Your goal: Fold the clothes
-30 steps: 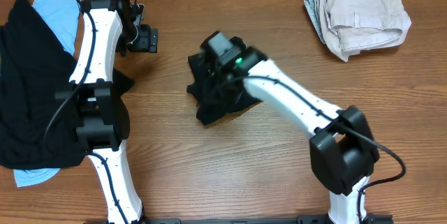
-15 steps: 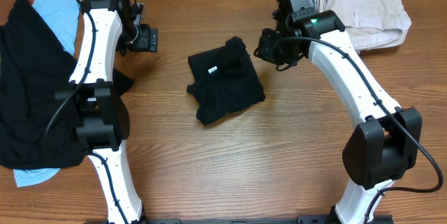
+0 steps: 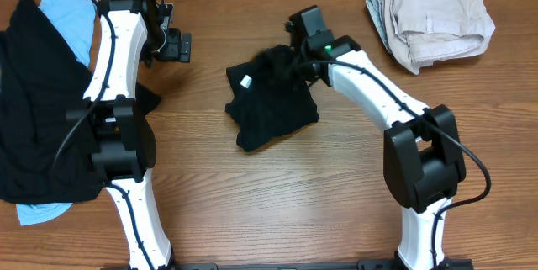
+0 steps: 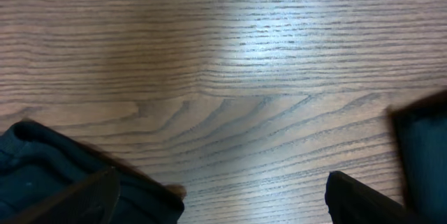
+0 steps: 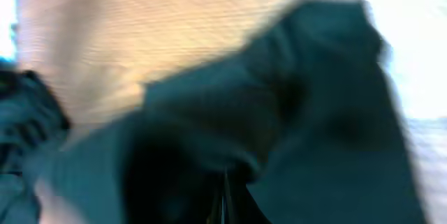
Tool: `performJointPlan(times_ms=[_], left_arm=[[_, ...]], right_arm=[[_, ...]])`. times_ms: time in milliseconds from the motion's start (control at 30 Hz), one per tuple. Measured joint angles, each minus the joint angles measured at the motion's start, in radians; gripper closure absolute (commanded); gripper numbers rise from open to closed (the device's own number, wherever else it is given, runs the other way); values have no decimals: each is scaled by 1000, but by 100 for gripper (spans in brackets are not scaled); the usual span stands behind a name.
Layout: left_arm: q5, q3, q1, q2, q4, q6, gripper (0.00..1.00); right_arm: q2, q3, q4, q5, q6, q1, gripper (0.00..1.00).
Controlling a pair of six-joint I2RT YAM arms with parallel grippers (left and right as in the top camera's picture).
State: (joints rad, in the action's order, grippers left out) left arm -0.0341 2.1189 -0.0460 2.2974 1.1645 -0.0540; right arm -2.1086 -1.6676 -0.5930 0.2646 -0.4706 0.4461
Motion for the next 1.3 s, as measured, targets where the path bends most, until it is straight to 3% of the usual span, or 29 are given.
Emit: performJointPlan(times_ms=[200, 333, 533, 833, 1033, 1300], left_arm=[[0, 0, 0, 0, -7, 0, 4], [0, 0, 0, 0, -10, 0, 4], [0, 0, 0, 0, -10, 0, 3], [-3, 0, 0, 0, -12, 0, 3], [-3, 0, 0, 0, -12, 0, 3], [-3, 0, 0, 0, -7, 0, 3]], right_arm=[[0, 0, 237, -3, 0, 77, 86], [0, 0, 264, -7, 1, 119, 81], [0, -13, 68, -18, 13, 86, 57], [0, -61, -331, 67, 22, -66, 54], [0, 3, -319, 114, -11, -20, 52], [0, 104, -333, 142, -107, -24, 36]])
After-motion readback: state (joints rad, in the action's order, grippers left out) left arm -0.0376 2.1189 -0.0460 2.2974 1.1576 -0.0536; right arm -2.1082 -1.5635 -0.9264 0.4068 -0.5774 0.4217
